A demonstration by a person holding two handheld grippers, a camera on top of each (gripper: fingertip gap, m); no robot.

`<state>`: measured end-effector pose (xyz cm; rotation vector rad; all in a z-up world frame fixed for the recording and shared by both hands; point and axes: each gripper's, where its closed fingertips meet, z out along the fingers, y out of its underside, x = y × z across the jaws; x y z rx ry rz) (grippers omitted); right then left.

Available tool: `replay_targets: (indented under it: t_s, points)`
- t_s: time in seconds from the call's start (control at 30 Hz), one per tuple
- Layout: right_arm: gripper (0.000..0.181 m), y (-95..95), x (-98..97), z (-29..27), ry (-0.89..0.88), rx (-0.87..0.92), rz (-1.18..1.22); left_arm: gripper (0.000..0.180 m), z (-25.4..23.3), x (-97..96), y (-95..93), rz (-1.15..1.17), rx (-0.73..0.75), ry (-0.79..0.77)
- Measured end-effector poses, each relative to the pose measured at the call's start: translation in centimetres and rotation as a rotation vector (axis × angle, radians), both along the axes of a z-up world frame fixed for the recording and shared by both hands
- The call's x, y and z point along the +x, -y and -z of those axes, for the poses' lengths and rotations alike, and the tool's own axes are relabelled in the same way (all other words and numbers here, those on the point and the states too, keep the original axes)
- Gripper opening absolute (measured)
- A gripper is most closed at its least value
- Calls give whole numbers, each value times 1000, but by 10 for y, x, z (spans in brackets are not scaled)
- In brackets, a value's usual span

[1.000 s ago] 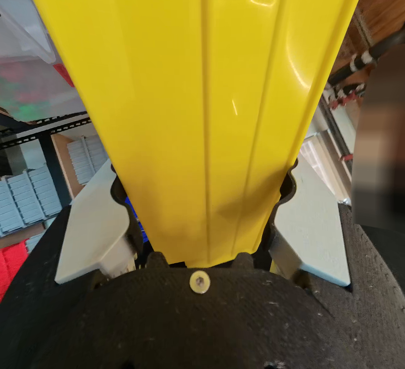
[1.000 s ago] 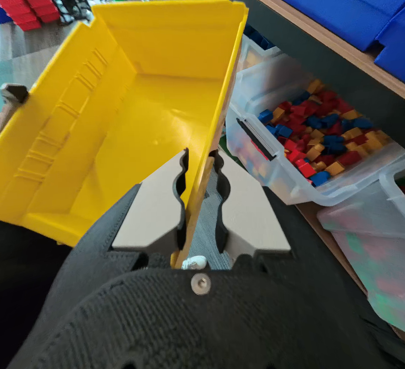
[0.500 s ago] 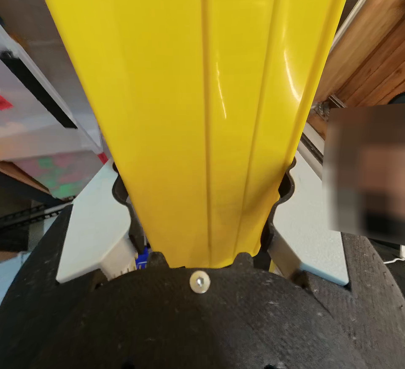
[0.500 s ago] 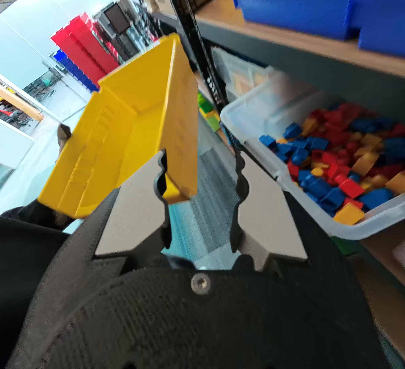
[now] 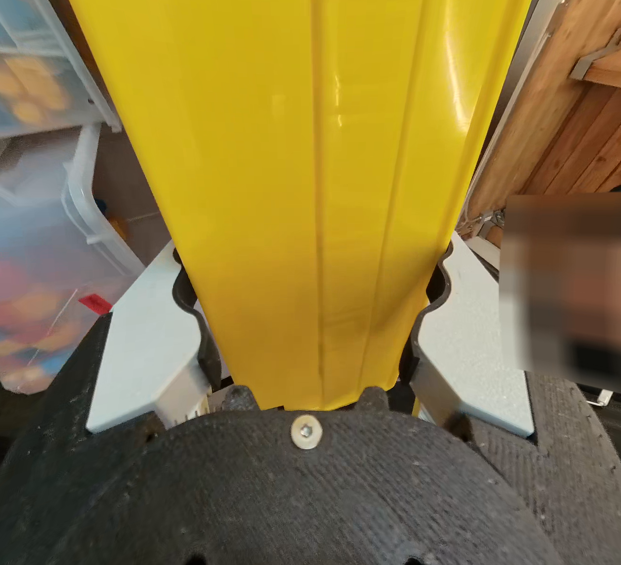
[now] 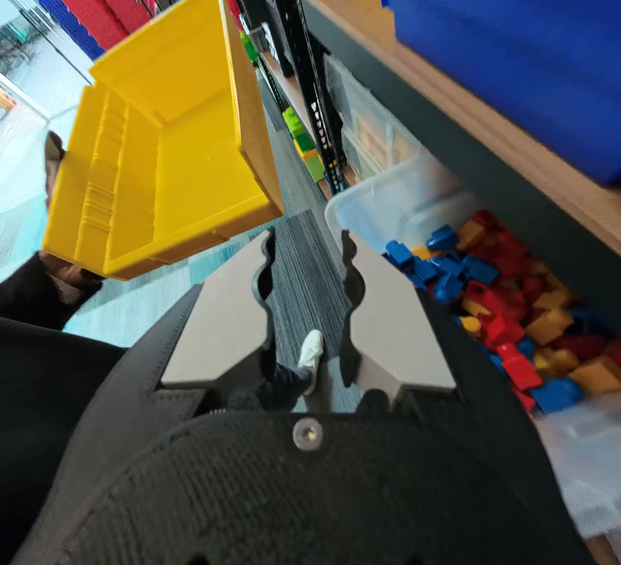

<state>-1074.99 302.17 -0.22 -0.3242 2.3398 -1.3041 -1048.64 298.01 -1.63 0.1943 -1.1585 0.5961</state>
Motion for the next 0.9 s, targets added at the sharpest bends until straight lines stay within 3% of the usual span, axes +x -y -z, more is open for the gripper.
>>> replay_targets:
  t_s: [0.2, 0.27, 0.3, 0.57, 0.8, 0.87, 0.9]
  points:
    - [27, 64, 22, -47, 145, -66, 83, 142, -7, 34, 89, 49, -33, -1]
    - [17, 84, 23, -54, 91, -82, 119, 142, -10, 41, 110, 74, -42, 13]
    - [0, 94, 21, -57, 47, -90, 150, 141, -12, 43, 123, 92, -40, 14]
    - [0, 162, 7, -92, -175, -88, 103, 141, -18, 37, 180, 141, -37, 27]
    - [0, 260, -26, -111, -370, -46, -86, 139, -22, 13, 205, 62, -34, 25]
    - [38, 292, -29, -109, -396, -55, -136, 139, -25, 6, 210, 49, -40, 22]
    - [44, 307, -28, -105, -406, -46, -175, 139, -27, 5, 215, 29, -34, 13]
